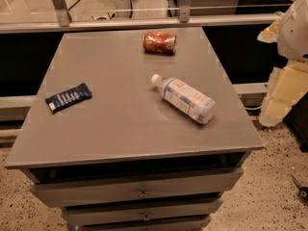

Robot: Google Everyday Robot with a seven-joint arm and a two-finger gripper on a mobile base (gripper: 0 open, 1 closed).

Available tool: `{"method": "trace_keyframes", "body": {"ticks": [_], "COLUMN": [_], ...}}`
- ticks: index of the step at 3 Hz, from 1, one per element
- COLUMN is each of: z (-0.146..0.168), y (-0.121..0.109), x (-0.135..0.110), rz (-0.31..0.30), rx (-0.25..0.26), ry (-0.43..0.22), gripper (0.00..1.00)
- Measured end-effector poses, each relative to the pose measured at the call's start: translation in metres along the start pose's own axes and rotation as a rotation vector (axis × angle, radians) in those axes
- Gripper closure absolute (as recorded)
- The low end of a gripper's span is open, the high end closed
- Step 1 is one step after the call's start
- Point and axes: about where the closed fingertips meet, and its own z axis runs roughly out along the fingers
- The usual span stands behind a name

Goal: Pick coke can

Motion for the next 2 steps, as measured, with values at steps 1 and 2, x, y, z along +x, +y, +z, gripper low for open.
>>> {"method": "trace_keyframes", "body": {"ticks": [1, 2], "z": [0.0, 0.028], "y": [0.0, -0.028], "x": [0.0, -0.013], "rz": [0.0, -0.001], "rx": [0.0, 0.025], "ry": [0.0, -0.058], "gripper": [0.0, 0.0]}}
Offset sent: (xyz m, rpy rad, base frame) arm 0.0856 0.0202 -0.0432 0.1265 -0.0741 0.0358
